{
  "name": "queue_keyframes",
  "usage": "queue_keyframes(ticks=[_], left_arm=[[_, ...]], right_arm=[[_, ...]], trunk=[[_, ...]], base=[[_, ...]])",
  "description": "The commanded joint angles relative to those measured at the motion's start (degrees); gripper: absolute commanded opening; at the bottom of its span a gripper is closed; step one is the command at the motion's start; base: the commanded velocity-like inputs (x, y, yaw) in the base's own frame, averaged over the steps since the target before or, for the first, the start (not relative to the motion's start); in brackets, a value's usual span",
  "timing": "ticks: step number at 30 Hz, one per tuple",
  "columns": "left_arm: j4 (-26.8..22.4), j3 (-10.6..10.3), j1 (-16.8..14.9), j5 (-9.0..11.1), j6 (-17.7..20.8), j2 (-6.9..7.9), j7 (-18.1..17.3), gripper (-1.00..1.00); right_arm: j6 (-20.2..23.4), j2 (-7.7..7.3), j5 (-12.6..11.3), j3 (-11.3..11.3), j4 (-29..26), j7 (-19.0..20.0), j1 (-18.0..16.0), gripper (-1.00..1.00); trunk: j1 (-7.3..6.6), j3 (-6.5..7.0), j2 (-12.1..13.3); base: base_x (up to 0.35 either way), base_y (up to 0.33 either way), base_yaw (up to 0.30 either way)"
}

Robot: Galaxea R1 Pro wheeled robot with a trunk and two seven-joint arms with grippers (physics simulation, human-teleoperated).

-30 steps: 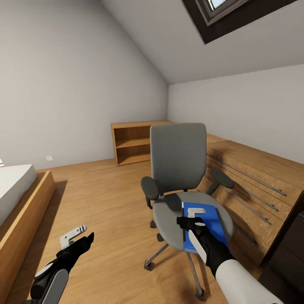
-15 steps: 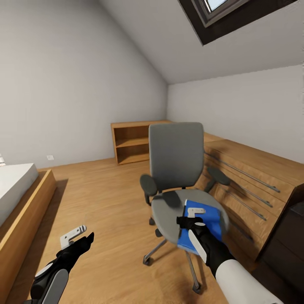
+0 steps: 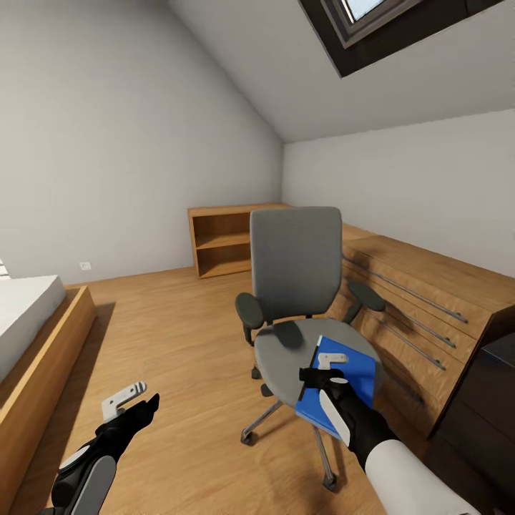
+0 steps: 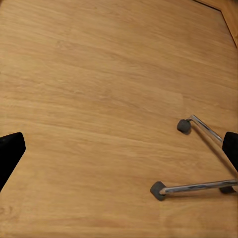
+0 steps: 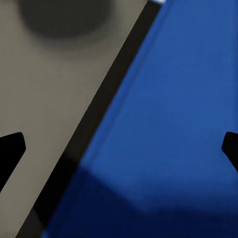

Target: In the bedroom, organize the workspace by keeping the computer under the desk, ensuring the monitor is on the desk, placing the keyboard on the desk next to the monitor, placing the mouse on the desk next to the keyboard, moving the folder from the swivel chair onto the desk next to the mouse, stacking the notebook on top of the folder with the pen on top of the notebook, and positioning the swivel chair next to the desk.

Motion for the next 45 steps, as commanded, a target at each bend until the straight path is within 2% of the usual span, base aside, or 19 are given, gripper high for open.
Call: queue_keyframes(ticks=[1, 13, 33, 45], left_arm=[[-0.11, -0.03, -0.05, 0.60, 0.16, 0.02, 0.46, 1.00], [-0.09, -0.03, -0.03, 0.60, 0.24, 0.02, 0.46, 1.00], [-0.09, -0.42, -0.03, 0.60, 0.25, 0.01, 0.46, 1.00], [-0.09, -0.46, -0.03, 0.69, 0.26, 0.02, 0.46, 1.00]], right_arm=[[0.22, -0.06, -0.88, 0.26, 1.82, -0.57, -0.01, 1.00], [0.22, -0.07, -0.88, 0.26, 1.78, -0.57, -0.01, 1.00], [0.22, -0.07, -0.88, 0.26, 1.80, -0.57, -0.01, 1.00], [0.14, -0.07, -0.88, 0.26, 1.74, -0.57, -0.01, 1.00]], trunk=[[0.00, -0.07, -0.02], [0.00, -0.07, -0.02], [-4.40, 3.52, 8.00], [-4.40, 3.52, 8.00]], base=[[-0.003, -0.001, 0.000], [0.000, 0.000, 0.000], [0.000, 0.000, 0.000], [0.000, 0.000, 0.000]])
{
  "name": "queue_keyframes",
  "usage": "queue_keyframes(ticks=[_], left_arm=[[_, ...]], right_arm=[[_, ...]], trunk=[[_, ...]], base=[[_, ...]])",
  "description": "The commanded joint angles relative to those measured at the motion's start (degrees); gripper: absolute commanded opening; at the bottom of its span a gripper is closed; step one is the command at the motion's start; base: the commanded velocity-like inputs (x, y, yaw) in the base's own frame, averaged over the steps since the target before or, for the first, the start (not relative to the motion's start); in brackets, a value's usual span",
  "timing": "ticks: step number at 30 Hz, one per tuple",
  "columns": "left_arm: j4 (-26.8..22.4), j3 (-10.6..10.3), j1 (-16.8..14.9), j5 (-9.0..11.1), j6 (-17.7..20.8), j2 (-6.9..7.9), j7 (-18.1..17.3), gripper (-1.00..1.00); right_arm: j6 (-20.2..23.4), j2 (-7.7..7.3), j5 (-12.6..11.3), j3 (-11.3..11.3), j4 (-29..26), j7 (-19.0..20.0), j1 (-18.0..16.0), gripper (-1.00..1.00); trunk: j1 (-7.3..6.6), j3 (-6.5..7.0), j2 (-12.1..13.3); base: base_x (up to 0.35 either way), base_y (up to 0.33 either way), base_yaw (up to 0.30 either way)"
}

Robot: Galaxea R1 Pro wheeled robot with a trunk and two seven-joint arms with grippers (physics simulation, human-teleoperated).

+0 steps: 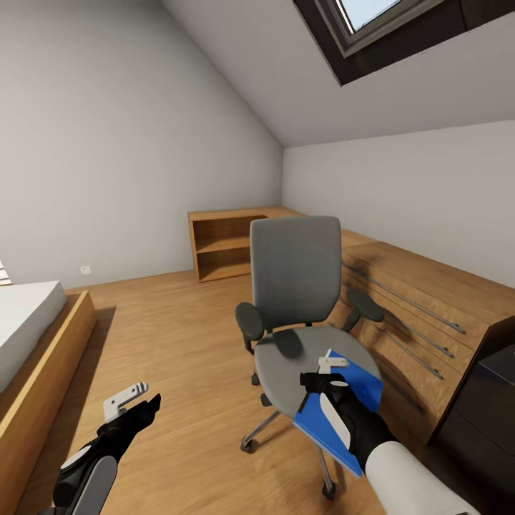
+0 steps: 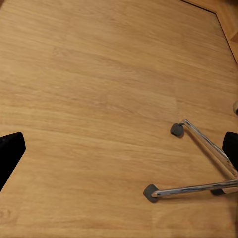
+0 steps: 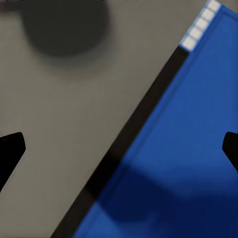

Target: In the bedroom, organize the workspace by keeping the computer under the desk, ensuring the monitor is on the desk, placing the keyboard on the desk next to the monitor, placing the mouse on the desk next to the keyboard, moving the folder from the swivel chair onto the desk next to the mouse, stacking the notebook on top of the folder with the pen on top of the notebook, and positioning the swivel chair next to the desk.

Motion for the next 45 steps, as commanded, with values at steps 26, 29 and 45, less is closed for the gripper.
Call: queue_keyframes(ticks=[26, 29, 45], left_arm=[[-0.09, -0.03, -0.04, 0.59, 0.15, 0.02, 0.46, 1.00], [-0.09, -0.03, -0.04, 0.54, 0.16, 0.02, 0.46, 1.00], [-0.09, -0.03, -0.04, 0.43, 0.15, 0.02, 0.46, 1.00]], right_arm=[[-0.23, -0.13, -0.60, 0.28, -0.68, -0.46, -0.04, 1.00], [-0.23, -0.13, -0.60, 0.28, -0.71, -0.45, -0.04, 1.00], [-0.08, -0.26, -0.55, 0.41, -4.60, -0.58, 0.08, 1.00]], trunk=[[-0.01, -0.06, -0.03], [-0.01, -0.06, -0.03], [-0.01, -0.06, -0.03]], base=[[0.000, 0.000, 0.000], [0.000, 0.000, 0.000], [0.000, 0.000, 0.000]])
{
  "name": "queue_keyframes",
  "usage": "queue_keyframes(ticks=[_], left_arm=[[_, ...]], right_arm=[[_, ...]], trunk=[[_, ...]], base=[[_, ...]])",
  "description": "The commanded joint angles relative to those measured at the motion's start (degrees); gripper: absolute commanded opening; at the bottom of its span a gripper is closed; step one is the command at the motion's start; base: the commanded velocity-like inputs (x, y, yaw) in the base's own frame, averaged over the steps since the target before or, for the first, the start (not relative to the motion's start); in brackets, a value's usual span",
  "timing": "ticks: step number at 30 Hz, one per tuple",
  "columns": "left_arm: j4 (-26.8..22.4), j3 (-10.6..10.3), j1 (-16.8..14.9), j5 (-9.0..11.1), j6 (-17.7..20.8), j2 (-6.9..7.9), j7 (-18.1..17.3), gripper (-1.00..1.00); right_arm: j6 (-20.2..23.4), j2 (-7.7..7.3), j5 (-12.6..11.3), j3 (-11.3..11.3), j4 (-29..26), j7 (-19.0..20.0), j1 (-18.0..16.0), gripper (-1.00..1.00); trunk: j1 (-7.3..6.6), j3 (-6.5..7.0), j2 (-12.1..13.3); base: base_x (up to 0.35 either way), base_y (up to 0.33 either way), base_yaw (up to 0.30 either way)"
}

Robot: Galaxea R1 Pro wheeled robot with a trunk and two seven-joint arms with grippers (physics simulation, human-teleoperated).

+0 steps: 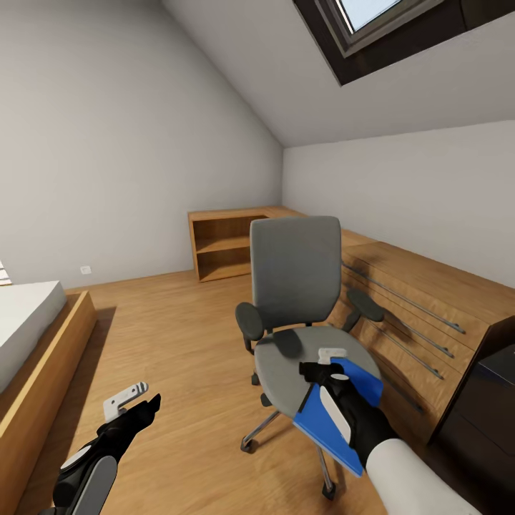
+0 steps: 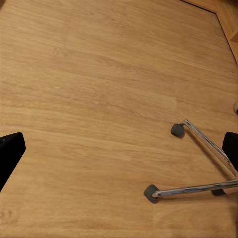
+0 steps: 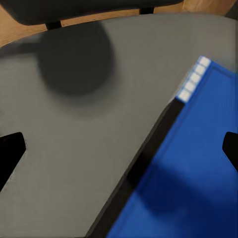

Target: In the bedroom, organize the workspace by keeping the computer under the desk, ensuring the monitor is on the desk, placing the keyboard on the desk next to the monitor, placing the mouse on the desk next to the keyboard, moving the folder from the swivel chair onto the desk next to the mouse, stacking the notebook on top of the folder with the pen on top of the notebook, and positioning the swivel chair next to the desk.

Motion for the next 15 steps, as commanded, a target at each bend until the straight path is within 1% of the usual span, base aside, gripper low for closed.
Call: queue_keyframes(ticks=[1, 11, 15], left_arm=[[-0.09, -0.03, -0.03, 0.60, 0.16, 0.02, 0.46, 1.00], [-0.09, -0.03, -0.04, 0.52, 0.16, 0.02, 0.46, 1.00], [-0.09, -0.03, -0.04, 0.53, 0.16, 0.02, 0.46, 1.00]], right_arm=[[0.26, -0.06, -0.60, 0.29, -0.72, -0.54, 0.05, 1.00], [0.66, -0.17, -0.65, 0.29, -6.18, -0.69, 2.44, 1.00], [1.98, -0.16, -0.65, 0.30, -9.21, -1.32, 3.97, 1.00]], trunk=[[-0.01, -0.06, -0.03], [-0.01, -0.06, -0.03], [-0.01, -0.06, -0.03]], base=[[0.000, 0.000, 0.000], [0.000, 0.000, 0.000], [0.000, 0.000, 0.000]])
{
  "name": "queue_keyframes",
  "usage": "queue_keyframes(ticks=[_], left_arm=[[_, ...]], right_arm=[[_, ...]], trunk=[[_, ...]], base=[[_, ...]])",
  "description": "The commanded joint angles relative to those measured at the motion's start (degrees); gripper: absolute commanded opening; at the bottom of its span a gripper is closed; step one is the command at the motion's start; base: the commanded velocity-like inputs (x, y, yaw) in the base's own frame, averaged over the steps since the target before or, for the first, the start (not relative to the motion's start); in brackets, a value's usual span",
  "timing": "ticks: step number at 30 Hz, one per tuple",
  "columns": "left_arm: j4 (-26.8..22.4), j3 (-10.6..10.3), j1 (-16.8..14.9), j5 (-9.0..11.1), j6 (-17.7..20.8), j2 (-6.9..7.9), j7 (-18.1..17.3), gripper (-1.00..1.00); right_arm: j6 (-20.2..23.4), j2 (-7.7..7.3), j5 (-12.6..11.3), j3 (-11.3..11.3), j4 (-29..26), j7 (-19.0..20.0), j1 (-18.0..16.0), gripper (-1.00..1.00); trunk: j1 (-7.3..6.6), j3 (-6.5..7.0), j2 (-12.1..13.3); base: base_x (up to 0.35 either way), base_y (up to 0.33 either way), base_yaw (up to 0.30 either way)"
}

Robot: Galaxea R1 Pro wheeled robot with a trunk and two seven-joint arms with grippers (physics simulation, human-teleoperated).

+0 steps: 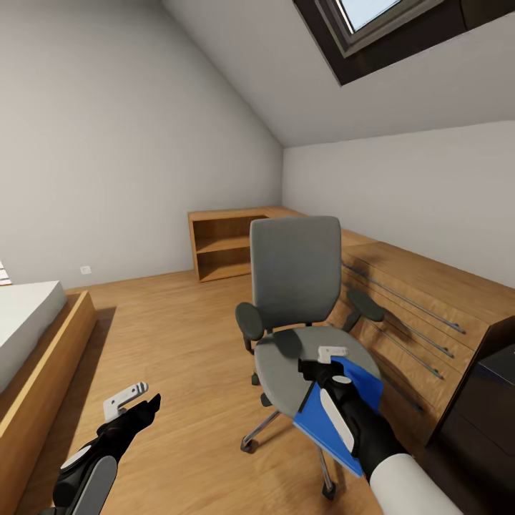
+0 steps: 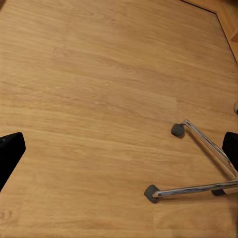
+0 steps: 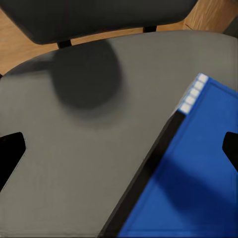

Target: In the bedroom, organize the workspace by keeping the computer under the desk, ensuring the monitor is on the desk, placing the keyboard on the desk next to the monitor, placing the mouse on the desk next to the keyboard, moving the folder from the swivel chair onto the desk next to the mouse, stacking the notebook on top of the folder with the pen on top of the notebook, and positioning the swivel chair next to the desk.

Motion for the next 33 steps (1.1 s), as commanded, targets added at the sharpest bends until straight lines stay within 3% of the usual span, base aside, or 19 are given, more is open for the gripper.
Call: queue_keyframes(ticks=[1, 16, 33], left_arm=[[-0.08, -0.03, -0.03, 0.61, 0.16, 0.02, 0.46, 1.00], [-0.08, -0.03, -0.04, 0.66, 0.16, 0.02, 0.46, 1.00], [-0.08, -0.03, -0.03, 0.67, 0.16, 0.02, 0.46, 1.00]], right_arm=[[0.58, -0.02, -0.59, 0.21, -0.76, -0.71, 0.32, 1.00], [2.53, -0.02, -0.70, 0.21, -8.76, -1.44, 4.44, 1.00], [2.37, 0.15, -1.01, 0.31, -10.13, -1.38, 4.82, 1.00]], trunk=[[-0.01, -0.06, -0.03], [-0.01, -0.06, -0.03], [-0.01, -0.06, -0.03]], base=[[0.000, 0.000, 0.000], [0.000, 0.000, 0.000], [0.000, 0.000, 0.000]])
